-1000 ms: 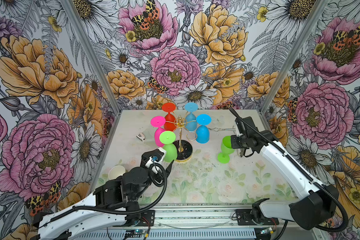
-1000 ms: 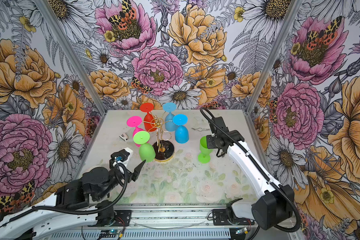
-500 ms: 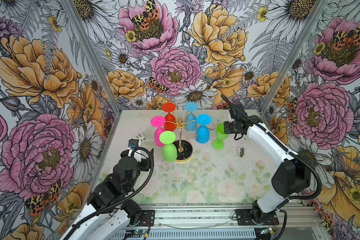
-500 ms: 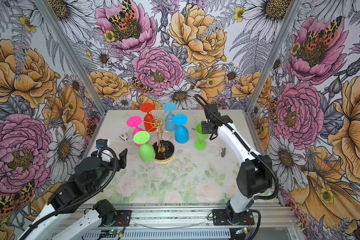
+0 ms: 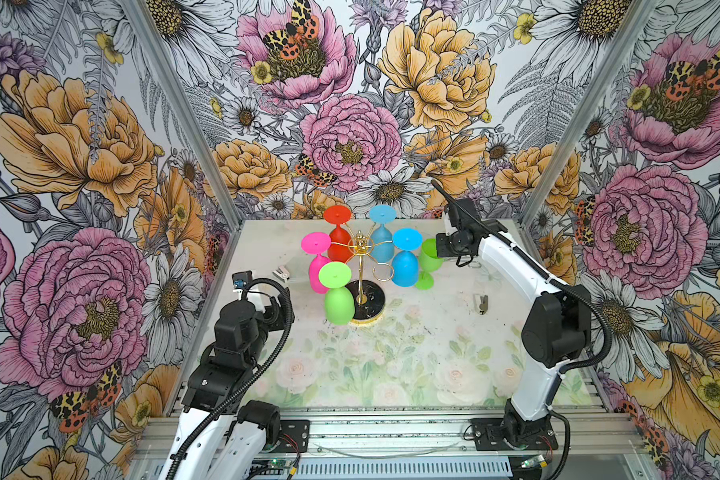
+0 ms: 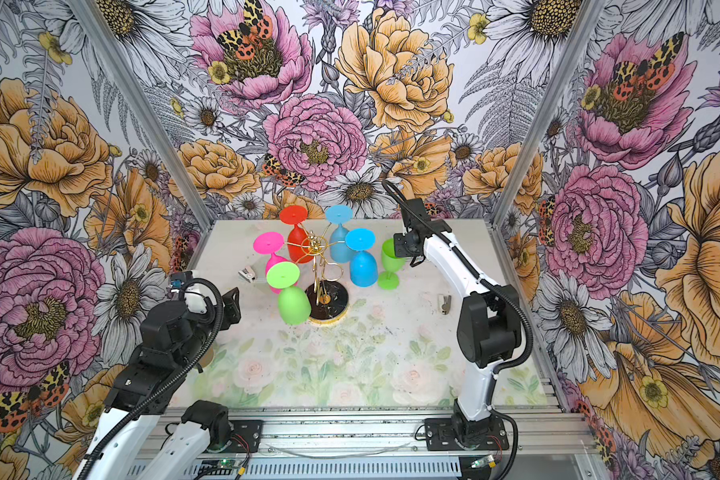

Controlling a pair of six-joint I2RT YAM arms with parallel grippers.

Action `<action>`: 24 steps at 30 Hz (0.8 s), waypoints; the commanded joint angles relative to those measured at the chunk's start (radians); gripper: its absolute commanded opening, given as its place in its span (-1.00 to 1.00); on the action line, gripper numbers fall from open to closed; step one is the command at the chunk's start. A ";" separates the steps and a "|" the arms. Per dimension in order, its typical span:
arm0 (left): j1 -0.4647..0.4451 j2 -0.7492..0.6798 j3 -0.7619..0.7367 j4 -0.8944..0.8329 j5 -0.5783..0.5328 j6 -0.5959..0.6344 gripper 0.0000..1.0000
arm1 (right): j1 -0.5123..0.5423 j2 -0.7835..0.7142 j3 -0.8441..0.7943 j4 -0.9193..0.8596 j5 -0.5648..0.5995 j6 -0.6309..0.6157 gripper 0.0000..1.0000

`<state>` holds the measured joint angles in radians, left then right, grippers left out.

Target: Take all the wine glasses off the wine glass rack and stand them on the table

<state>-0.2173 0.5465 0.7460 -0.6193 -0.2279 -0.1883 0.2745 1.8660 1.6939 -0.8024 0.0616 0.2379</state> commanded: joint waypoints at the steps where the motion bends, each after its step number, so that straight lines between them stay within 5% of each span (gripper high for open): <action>1: 0.047 0.015 -0.002 0.035 0.081 -0.029 0.83 | 0.011 0.022 0.048 0.029 -0.020 0.000 -1.00; 24: 0.108 -0.009 -0.021 0.050 0.091 -0.044 0.83 | 0.058 0.081 0.070 0.054 0.018 -0.006 -0.86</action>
<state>-0.1200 0.5507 0.7399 -0.5938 -0.1509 -0.2150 0.3271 1.9343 1.7367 -0.7677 0.0631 0.2375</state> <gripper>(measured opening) 0.916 0.063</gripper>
